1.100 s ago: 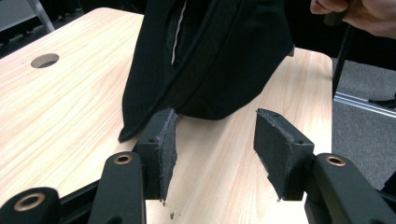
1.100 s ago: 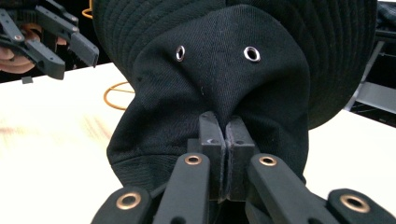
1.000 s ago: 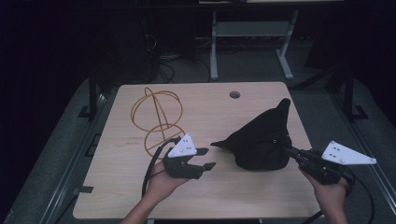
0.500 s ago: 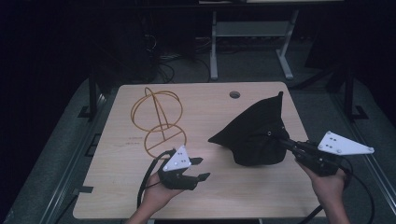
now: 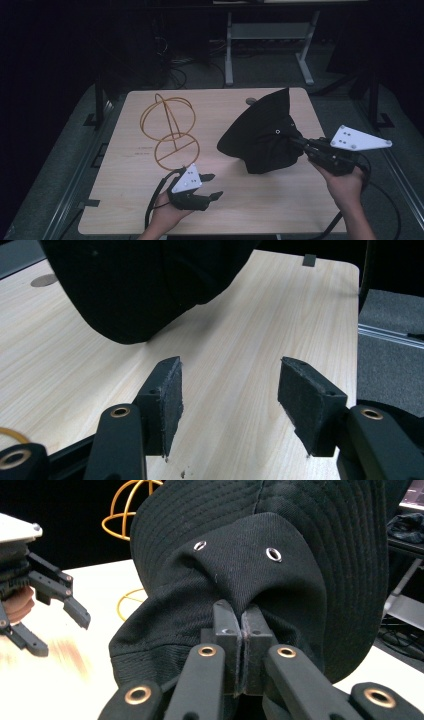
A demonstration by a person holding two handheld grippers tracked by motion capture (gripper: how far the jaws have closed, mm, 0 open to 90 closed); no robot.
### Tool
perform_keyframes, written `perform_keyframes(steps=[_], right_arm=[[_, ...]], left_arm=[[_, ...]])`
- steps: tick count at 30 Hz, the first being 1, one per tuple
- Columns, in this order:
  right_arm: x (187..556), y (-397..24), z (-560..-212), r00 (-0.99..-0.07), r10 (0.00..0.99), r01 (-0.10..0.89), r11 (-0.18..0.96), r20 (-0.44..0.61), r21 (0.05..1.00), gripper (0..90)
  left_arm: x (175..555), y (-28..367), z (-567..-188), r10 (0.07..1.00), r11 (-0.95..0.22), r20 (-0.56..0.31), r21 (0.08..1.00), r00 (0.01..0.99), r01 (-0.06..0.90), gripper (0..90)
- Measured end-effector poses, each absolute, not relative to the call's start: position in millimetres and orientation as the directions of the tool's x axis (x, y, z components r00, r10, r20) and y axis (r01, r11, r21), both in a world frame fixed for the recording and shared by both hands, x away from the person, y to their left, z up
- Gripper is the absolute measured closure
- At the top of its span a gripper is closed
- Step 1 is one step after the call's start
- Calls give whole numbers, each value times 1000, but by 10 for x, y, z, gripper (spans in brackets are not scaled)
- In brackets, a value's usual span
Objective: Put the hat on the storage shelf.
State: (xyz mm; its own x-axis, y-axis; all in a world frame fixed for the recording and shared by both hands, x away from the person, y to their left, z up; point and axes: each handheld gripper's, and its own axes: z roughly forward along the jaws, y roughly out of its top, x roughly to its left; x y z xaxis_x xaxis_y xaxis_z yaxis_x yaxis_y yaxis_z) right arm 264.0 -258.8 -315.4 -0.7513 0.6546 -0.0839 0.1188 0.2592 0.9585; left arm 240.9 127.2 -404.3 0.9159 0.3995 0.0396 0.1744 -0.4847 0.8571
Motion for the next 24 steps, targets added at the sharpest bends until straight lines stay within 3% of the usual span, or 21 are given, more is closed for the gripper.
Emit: perform_keyframes(steps=[24], right_arm=[[2856,-2380,-2788,-781,623,99,208,-53,973,884]], left_arm=[[2288,1169,-4119,339,-476,58,871,939,118,377]])
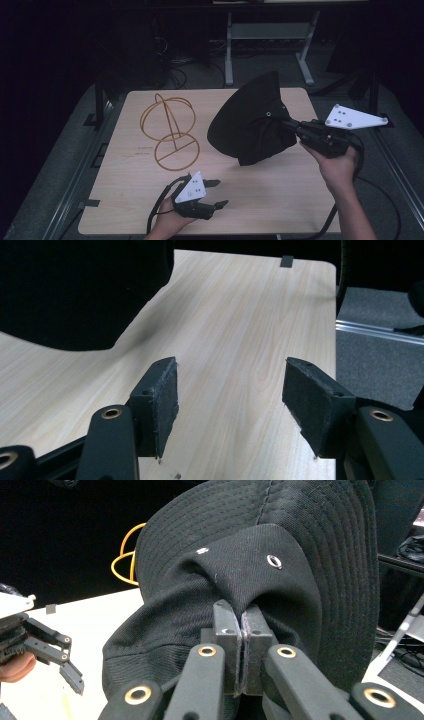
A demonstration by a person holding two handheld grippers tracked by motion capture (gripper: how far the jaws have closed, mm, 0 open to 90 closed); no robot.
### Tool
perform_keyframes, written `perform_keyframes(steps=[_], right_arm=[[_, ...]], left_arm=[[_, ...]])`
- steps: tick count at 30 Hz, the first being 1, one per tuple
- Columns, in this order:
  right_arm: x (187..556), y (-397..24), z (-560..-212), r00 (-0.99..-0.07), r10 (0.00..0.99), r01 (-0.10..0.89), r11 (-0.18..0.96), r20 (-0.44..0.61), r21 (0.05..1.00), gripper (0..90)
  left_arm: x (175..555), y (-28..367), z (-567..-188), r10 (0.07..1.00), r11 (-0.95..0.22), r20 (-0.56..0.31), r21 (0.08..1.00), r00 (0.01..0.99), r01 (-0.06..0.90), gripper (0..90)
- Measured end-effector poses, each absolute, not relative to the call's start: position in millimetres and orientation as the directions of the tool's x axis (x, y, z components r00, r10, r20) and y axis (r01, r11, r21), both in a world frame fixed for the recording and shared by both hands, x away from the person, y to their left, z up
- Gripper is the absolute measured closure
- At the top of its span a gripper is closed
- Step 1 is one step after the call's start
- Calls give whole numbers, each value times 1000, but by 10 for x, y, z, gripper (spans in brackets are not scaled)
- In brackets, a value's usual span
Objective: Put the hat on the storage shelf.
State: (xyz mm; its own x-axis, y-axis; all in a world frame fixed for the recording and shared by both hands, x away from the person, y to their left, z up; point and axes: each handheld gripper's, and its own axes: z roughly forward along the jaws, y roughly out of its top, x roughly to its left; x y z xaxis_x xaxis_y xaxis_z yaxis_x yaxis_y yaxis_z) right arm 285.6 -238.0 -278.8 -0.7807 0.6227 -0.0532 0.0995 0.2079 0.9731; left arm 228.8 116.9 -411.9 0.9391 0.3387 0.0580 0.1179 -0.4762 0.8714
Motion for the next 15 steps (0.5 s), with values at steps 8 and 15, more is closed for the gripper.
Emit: perform_keyframes(steps=[8,15], right_arm=[[2937,-2260,-2698,-799,599,93,214,-55,972,884],[2977,-2152,-2622,-813,579,87,226,-62,970,884]], left_arm=[[2291,1143,-4156,324,-490,39,862,945,132,358],[2305,1138,-4185,324,-502,29,852,946,146,325]])
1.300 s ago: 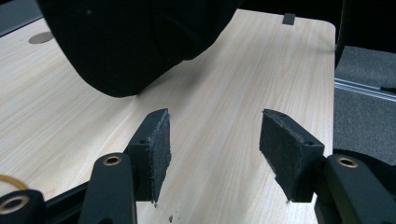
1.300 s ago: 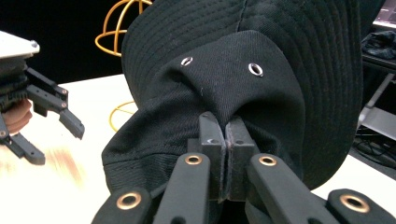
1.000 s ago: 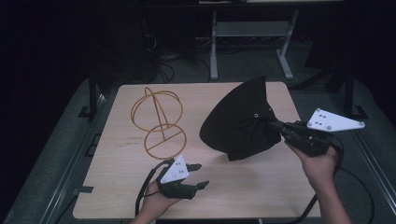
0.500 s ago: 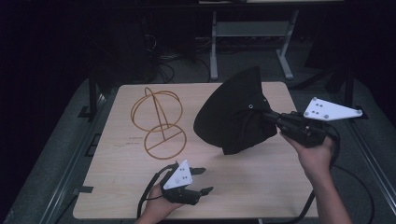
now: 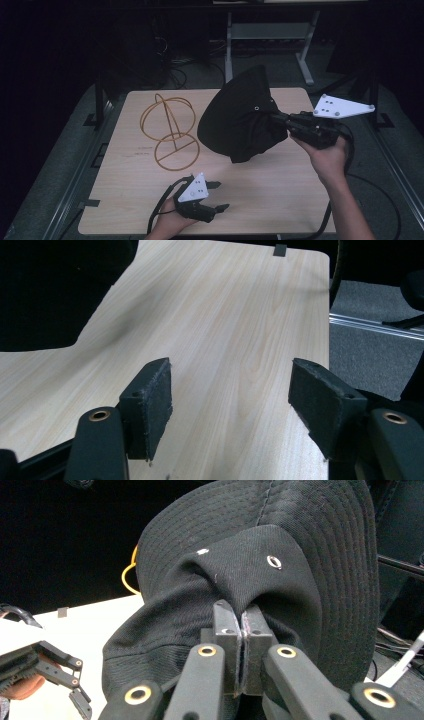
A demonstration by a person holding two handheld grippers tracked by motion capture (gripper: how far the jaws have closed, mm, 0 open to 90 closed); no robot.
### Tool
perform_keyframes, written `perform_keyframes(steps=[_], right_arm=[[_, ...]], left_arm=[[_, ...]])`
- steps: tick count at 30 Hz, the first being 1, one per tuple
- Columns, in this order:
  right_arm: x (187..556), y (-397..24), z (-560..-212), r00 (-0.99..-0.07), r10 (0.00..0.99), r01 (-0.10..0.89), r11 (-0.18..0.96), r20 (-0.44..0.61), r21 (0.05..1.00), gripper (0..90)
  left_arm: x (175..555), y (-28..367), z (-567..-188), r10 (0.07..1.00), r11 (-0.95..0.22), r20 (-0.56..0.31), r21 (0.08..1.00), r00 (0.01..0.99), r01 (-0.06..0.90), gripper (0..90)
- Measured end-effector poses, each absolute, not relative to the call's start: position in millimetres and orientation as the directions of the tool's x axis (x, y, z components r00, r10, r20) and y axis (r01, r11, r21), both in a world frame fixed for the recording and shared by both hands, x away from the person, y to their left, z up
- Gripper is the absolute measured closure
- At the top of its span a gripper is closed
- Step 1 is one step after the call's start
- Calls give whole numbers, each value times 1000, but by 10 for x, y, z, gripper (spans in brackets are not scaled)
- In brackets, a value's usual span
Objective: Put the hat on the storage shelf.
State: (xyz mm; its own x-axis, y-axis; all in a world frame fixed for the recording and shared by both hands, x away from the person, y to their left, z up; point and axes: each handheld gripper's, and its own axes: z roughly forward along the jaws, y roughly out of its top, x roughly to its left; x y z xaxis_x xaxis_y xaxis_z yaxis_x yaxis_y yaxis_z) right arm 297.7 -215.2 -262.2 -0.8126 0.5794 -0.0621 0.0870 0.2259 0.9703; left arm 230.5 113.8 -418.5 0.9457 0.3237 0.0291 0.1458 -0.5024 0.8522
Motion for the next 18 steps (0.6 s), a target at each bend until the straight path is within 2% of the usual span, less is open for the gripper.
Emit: perform_keyframes(steps=[18], right_arm=[[3091,-1870,-2443,-846,528,75,251,-71,965,884]], left_arm=[[2321,1147,-4214,330,-514,30,844,944,153,285]])
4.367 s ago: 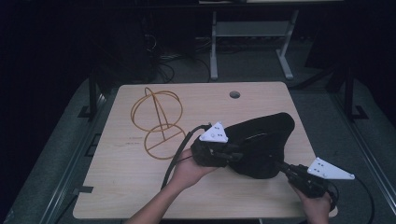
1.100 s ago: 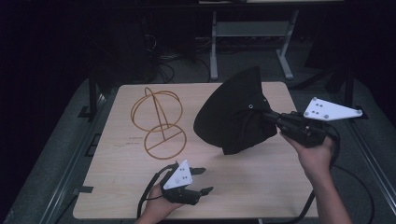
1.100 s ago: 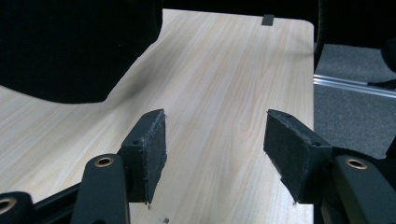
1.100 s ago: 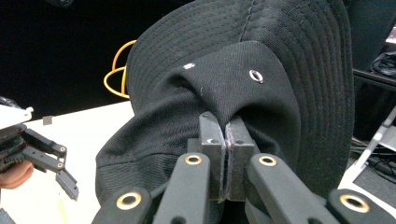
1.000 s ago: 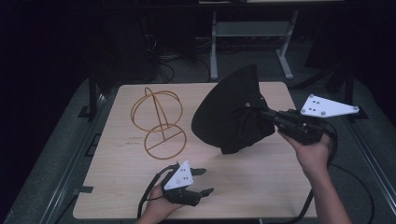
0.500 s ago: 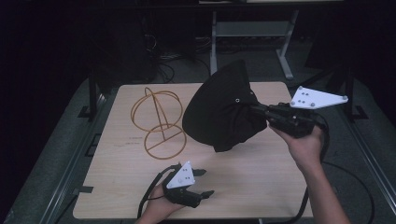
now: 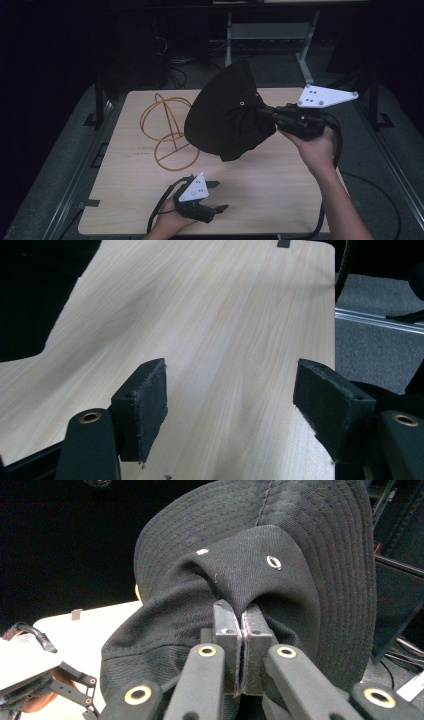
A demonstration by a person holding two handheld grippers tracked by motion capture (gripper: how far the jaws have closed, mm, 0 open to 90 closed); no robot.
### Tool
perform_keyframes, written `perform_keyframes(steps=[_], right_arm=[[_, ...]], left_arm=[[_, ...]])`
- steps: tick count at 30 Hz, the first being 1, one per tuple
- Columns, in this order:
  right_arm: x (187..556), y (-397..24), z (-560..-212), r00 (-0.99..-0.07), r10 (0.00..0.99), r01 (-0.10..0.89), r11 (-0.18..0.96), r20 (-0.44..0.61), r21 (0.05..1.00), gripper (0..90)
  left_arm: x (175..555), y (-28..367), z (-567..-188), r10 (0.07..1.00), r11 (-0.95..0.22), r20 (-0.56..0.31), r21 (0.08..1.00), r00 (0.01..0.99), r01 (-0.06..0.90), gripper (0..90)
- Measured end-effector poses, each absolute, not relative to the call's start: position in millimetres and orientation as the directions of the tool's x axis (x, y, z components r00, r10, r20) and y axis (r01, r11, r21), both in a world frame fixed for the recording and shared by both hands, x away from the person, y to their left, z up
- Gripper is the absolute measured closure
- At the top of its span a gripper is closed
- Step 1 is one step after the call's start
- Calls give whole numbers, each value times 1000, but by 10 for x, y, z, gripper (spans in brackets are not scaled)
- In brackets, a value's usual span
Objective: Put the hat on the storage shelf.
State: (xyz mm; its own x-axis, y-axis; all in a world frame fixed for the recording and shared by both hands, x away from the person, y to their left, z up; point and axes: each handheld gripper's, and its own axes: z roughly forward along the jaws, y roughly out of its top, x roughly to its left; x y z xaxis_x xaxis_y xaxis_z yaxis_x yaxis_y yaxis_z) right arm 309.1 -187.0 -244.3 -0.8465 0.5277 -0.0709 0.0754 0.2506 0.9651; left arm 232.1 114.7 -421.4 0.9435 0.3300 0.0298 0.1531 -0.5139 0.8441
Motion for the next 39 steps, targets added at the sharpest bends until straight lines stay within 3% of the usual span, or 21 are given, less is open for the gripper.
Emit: perform_keyframes(steps=[39], right_arm=[[3398,-1076,-1980,-905,416,57,322,-88,945,883]], left_arm=[[2320,1164,-4192,324,-485,33,864,946,136,272]])
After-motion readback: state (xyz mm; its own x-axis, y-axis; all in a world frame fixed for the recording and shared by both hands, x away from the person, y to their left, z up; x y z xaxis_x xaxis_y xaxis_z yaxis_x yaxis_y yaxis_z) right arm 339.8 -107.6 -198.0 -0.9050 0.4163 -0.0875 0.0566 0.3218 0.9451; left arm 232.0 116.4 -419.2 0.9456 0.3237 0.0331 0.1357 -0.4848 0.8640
